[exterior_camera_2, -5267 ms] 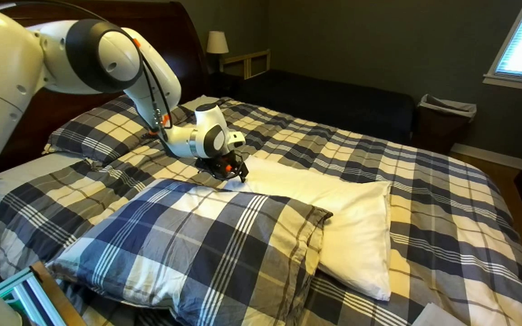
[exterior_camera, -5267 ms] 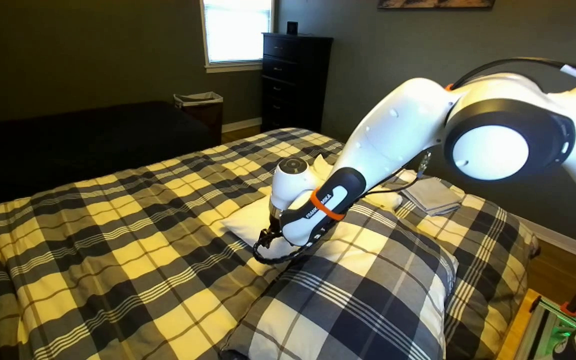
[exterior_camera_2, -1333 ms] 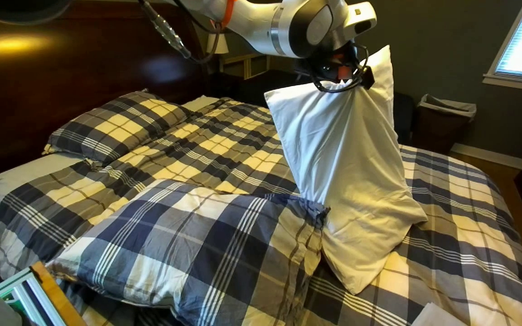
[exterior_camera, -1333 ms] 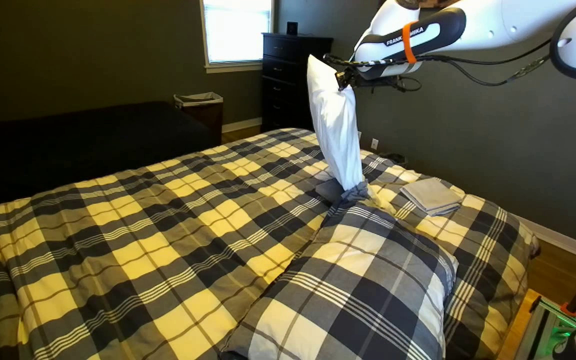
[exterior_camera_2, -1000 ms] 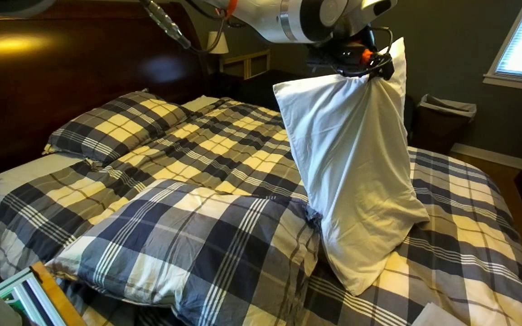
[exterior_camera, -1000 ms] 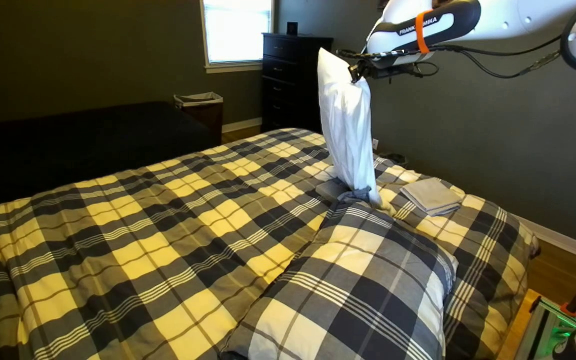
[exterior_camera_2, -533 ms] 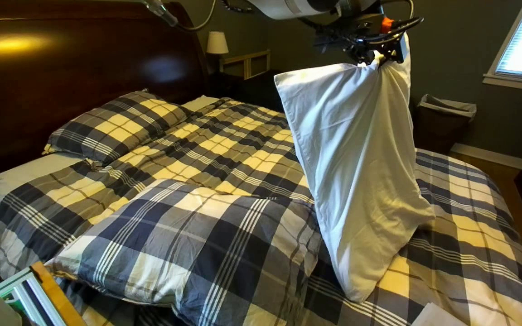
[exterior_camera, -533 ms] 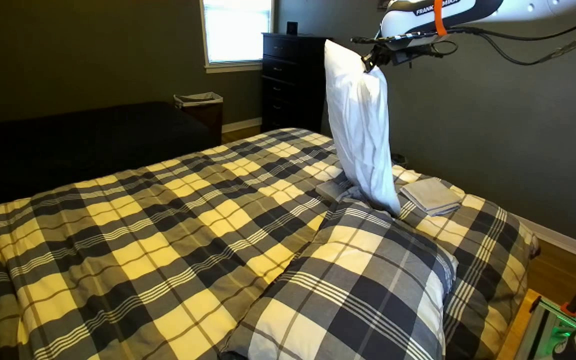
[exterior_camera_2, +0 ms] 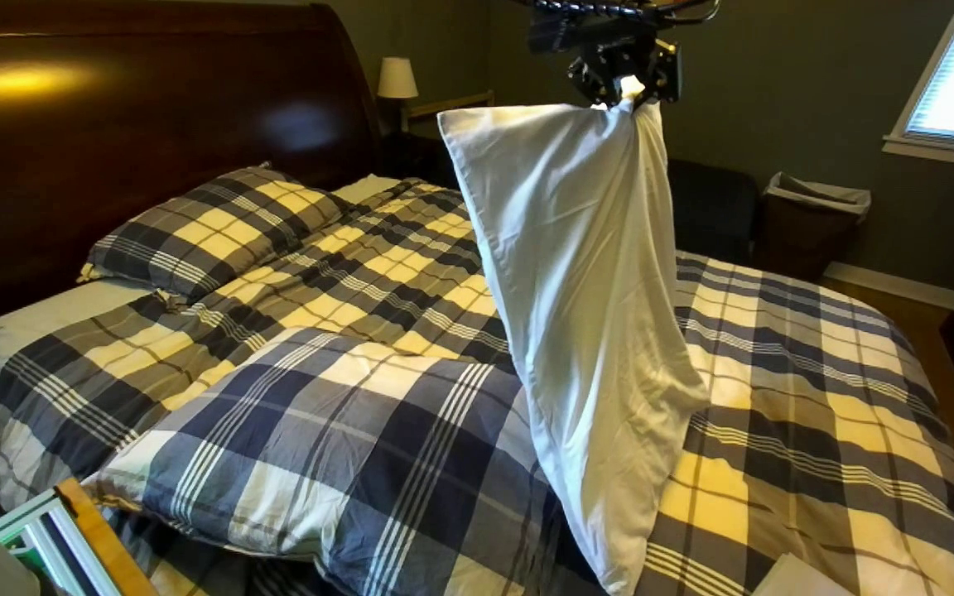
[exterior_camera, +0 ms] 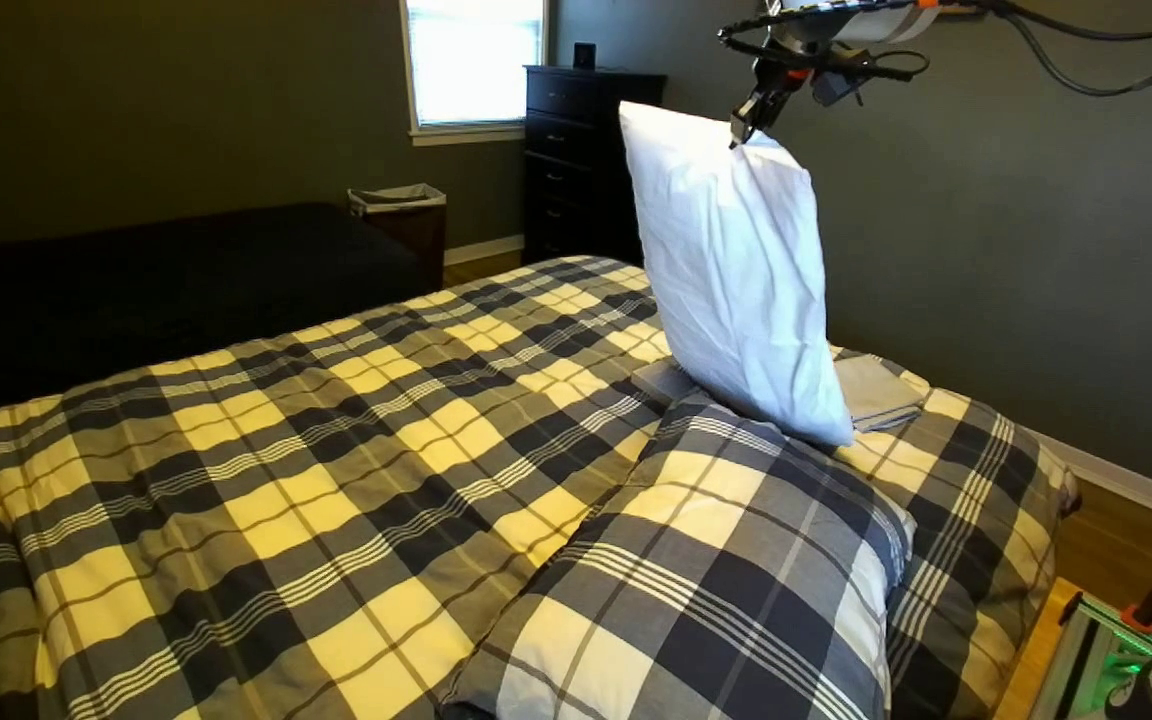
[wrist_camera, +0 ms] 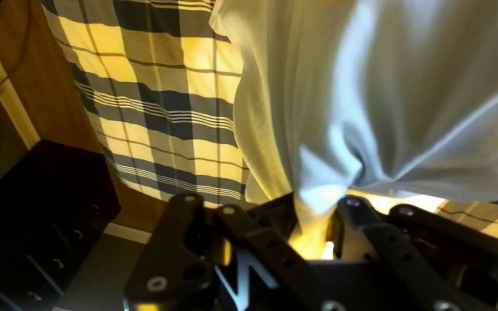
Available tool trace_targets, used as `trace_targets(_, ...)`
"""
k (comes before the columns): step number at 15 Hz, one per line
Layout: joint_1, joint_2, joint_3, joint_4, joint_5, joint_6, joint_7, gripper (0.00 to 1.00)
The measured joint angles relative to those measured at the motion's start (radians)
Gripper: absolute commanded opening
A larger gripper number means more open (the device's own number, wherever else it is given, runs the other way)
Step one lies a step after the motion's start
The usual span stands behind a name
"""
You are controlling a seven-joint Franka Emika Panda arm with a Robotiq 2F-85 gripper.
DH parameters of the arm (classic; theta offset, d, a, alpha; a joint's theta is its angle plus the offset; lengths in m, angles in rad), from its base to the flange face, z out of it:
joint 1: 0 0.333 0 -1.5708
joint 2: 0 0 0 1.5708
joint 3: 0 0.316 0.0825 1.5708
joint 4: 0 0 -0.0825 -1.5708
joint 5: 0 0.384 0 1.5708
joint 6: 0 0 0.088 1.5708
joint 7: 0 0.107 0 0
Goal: Move the top pillow forward, then put the white pillow on the checked pillow
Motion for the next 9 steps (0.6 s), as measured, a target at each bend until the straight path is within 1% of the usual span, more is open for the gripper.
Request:
trace_targets(3, 0.002, -0.07, 0.023, -0.061, 0.071, -0.077, -0.124, 0.02)
trace_targets(5, 0.013, -0.121, 0.031, -0.113, 0.097, -0.137, -0.193, 0.02)
trace_targets(6, 0.02, -0.144, 0.032, -0.14, 0.1, -0.16, -0.213, 0.06)
trace_targets(9, 0.027, -0.148, 0.03, -0.16, 0.1, -0.165, -0.213, 0.06)
